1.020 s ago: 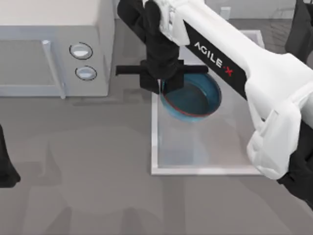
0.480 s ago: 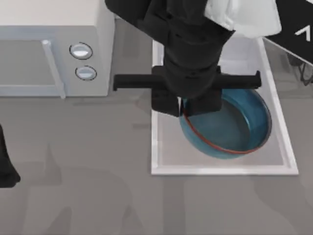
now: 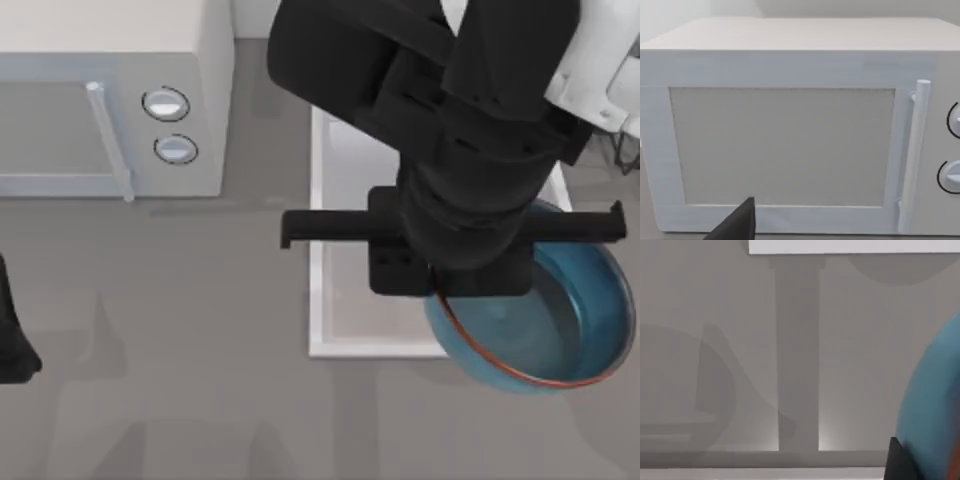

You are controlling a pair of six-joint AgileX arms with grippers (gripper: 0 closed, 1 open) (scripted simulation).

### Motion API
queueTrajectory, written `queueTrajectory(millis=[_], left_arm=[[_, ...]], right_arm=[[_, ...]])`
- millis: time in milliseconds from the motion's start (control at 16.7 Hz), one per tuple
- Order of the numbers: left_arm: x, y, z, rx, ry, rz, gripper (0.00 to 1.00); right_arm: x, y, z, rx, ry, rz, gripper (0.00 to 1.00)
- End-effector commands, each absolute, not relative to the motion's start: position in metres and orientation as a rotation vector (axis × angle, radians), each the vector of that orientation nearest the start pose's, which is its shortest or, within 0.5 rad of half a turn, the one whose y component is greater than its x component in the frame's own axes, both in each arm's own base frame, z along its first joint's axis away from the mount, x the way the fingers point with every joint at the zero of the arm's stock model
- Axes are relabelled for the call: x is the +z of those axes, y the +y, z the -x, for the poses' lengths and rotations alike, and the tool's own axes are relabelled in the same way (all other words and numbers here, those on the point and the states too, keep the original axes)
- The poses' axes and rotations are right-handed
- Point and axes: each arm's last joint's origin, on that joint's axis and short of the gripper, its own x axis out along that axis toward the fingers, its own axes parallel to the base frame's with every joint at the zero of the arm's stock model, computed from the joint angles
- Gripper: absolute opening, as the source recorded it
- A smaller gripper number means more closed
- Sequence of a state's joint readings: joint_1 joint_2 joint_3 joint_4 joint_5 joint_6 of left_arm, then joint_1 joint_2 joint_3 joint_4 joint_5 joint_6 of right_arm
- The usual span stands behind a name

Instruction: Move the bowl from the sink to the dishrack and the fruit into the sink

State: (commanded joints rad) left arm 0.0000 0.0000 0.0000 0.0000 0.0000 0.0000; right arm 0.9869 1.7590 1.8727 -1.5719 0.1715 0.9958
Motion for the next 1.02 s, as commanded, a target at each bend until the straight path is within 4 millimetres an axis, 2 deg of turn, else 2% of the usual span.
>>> queueTrajectory(millis=[240, 480, 720, 900, 1020], left_arm=[[0.160, -0.001, -0.106, 0.000, 0.000, 0.000, 1.00], [0.160, -0.001, -0.106, 0.000, 0.000, 0.000, 1.00], [0.160, -0.001, -0.106, 0.000, 0.000, 0.000, 1.00], [0.160, -0.001, -0.106, 0.000, 0.000, 0.000, 1.00], [0.160, -0.001, -0.106, 0.000, 0.000, 0.000, 1.00]], right_arm=[[0.351, 0.267, -0.182, -0.001, 1.362, -0.028, 0.00], [0.367, 0.238, -0.206, 0.110, 1.295, -0.168, 0.00], [0.381, 0.180, -0.253, 0.233, 1.093, -0.347, 0.00], [0.387, 0.119, -0.288, 0.274, 0.850, -0.413, 0.00], [0.391, 0.072, -0.305, 0.265, 0.665, -0.404, 0.00]])
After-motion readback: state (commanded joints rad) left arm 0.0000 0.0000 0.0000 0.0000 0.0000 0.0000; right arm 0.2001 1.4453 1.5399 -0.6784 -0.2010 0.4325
